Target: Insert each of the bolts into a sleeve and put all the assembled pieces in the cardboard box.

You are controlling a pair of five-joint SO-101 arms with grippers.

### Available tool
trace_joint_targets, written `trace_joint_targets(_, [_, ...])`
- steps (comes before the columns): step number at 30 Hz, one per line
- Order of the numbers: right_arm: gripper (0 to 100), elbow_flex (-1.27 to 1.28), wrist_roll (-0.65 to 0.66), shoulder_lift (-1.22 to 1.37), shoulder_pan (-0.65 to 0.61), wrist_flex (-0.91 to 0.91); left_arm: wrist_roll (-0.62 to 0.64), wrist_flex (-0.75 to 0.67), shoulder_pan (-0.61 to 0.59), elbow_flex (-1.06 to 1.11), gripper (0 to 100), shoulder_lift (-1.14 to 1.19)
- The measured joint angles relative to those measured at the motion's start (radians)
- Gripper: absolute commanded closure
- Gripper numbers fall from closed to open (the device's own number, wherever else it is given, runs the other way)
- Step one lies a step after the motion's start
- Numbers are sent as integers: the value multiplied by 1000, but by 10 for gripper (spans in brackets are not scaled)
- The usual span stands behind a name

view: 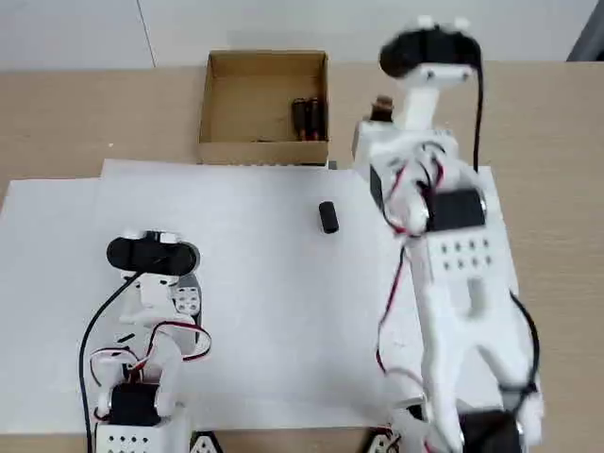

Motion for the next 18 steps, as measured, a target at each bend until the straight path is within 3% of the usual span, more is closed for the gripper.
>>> trace_joint_targets(18, [995, -723, 367, 763, -26, -6, -8, 0, 0, 11, 994, 0])
